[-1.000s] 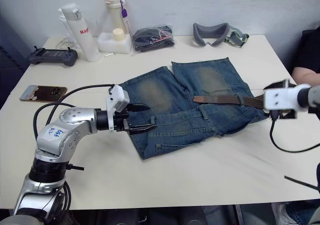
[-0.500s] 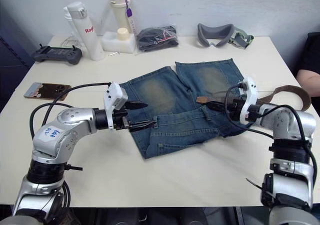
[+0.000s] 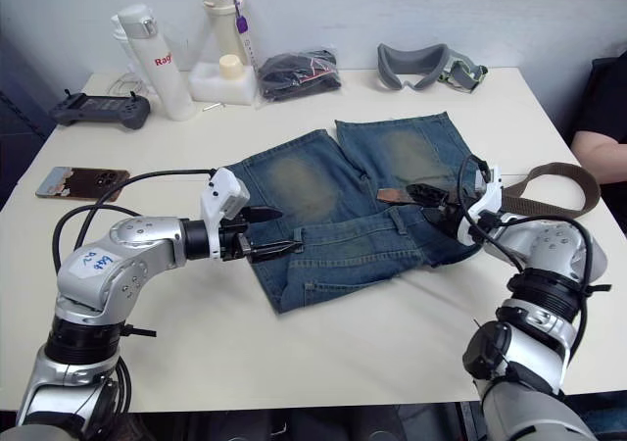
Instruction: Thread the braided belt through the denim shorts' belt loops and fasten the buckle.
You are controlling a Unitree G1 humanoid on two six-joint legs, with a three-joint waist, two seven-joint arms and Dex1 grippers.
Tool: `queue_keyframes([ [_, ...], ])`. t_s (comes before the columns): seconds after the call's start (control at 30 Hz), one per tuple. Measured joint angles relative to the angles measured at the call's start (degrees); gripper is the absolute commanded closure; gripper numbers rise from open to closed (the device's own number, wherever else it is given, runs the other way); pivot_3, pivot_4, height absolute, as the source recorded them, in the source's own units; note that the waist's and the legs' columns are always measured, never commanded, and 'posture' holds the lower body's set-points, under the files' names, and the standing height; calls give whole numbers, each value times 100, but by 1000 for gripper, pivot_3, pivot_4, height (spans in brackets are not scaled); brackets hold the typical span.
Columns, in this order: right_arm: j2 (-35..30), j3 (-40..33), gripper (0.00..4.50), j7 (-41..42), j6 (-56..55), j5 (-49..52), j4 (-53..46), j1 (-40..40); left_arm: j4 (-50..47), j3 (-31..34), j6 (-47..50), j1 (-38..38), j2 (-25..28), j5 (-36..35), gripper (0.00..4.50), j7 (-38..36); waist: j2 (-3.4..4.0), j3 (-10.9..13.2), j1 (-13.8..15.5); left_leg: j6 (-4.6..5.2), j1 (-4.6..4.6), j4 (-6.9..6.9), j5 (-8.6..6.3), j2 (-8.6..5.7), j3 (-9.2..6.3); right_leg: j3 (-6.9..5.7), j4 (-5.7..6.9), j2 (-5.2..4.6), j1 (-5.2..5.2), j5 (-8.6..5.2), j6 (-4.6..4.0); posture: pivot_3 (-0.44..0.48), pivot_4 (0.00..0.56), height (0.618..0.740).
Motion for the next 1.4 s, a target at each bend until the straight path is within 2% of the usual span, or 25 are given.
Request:
queue_keyframes([
  [0.2,193,-124,67,-221,-412,161,262,-95,0,0,2,-1,43,0,0,17,0,0,0,0,0,-2,0,2,0,0,-2,-1,0,0,0,0,150,730],
  [0.23,203,-128,443,-226,-450,168,289,-100,0,0,2,-1,43,0,0,19,0,0,0,-1,0,-2,0,2,-1,0,-2,-1,0,0,0,0,150,730],
  [0.3,238,-121,641,-227,-604,212,392,-108,-1,0,2,-1,43,0,0,32,0,0,-1,-1,0,-2,-1,2,0,0,-3,-1,0,0,0,0,150,730],
  [0.33,254,-111,1255,-231,-740,227,491,-113,-1,-2,4,-2,44,0,0,37,0,0,-4,-1,0,-2,-1,2,0,1,-3,-1,0,0,0,0,150,730],
  [0.37,263,-111,1543,-249,-986,225,737,-123,-1,-14,5,-2,46,1,0,35,0,0,-4,-1,0,-2,-1,1,0,0,-3,-1,0,0,0,0,150,730],
  [0.4,272,-108,2076,-265,-1116,224,870,-124,0,-18,4,-2,47,2,0,36,0,0,-5,-1,0,-3,-1,2,0,1,-4,-1,0,0,0,0,150,730],
  [0.5,309,-113,3281,-288,-1508,296,1245,-221,33,-54,-1,-9,56,33,0,37,-1,0,-35,-2,3,-3,-1,3,1,2,-4,-1,1,0,0,0,150,730],
  [0.57,362,-109,4217,-289,-1794,380,1479,-354,44,-112,-10,-64,53,39,0,36,-29,-18,-75,-4,8,-2,-2,7,1,1,-5,-2,8,0,0,0,150,730],
  [0.6,374,-108,4473,-290,-1885,416,1550,-389,50,-118,-14,-87,51,39,0,36,-46,-28,-96,-5,12,-2,-3,10,-1,1,-6,-2,13,0,0,0,150,730],
  [0.77,426,-123,4473,-292,-2290,681,1766,-419,95,-142,-89,-137,50,43,0,34,-59,-36,-150,-7,12,-5,-6,33,-2,0,-9,-6,14,0,0,0,150,730],
  [0.9,256,-224,4473,-79,-1854,1176,1496,-155,183,-175,-111,-142,57,49,0,21,-36,-21,-127,-8,2,-13,-6,34,-2,1,-13,-7,3,0,0,0,150,730],
  [1.17,-971,-59,4473,738,-547,1859,843,621,280,-350,-233,-216,144,75,0,-99,-19,-11,-45,-1,-4,-17,-10,29,9,7,-28,-7,-4,0,2,0,150,730],
  [1.4,-1379,723,4473,1706,-750,1584,979,1056,432,-466,-352,-336,147,99,0,-199,-18,-11,-79,3,1,-16,-12,10,19,15,-28,-4,-5,2,4,0,150,730],
])
